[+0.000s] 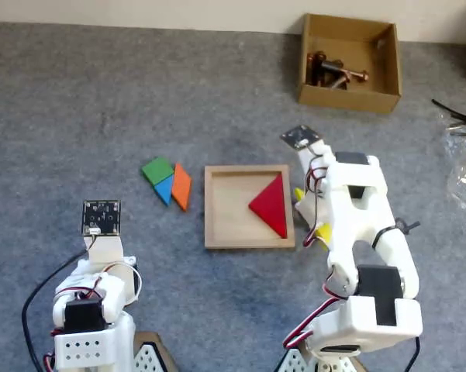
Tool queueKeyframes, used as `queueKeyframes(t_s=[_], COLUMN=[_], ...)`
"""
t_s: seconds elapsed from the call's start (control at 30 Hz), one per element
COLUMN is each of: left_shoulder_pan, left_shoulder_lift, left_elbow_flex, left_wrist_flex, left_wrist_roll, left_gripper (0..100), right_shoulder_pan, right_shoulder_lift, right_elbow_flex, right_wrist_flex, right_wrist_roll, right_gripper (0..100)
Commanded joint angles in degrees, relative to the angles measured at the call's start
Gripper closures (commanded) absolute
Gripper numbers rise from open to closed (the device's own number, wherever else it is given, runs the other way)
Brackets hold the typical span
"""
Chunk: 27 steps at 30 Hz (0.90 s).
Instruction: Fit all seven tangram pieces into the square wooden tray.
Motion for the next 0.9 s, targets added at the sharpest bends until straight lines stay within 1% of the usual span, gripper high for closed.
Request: queueKeyframes(t_s=[0.0, 0.03, 0.23, 0.57, 0.67, 0.73, 0.87], left_shoulder_pan=[-0.5, -0.5, -0.5, -0.5, -0.5, -0.5, -0.5], left_shoulder_lift=[0.4, 0.4, 0.4, 0.4, 0.4, 0.4, 0.4], left_elbow_flex=[1.2, 1.2, 1.2, 1.2, 1.2, 1.2, 1.2], left_wrist_flex=[0.4, 0.4, 0.4, 0.4, 0.4, 0.4, 0.4], left_wrist_roll=[0.1, 0.1, 0.1, 0.1, 0.1, 0.1, 0.1], left_gripper=[100, 100, 100, 100, 100, 100, 100], right_shoulder_pan=[0.8, 0.8, 1.1, 4.3, 4.0, 3.8, 3.9], right_shoulder_lift=[-1.5, -1.5, -1.4, -1.2, -1.3, -1.3, -1.3], right_elbow_flex=[-2.9, -2.9, -5.8, -6.3, -6.3, -6.4, -6.2], right_wrist_flex=[0.3, 0.2, 0.5, 0.6, 0.6, 2.2, 3.0], right_wrist_roll=[0.6, 0.6, 0.5, 0.6, 2.0, 3.5, 3.9], right_gripper=[96.9, 99.5, 99.3, 99.2, 98.6, 94.7, 82.1])
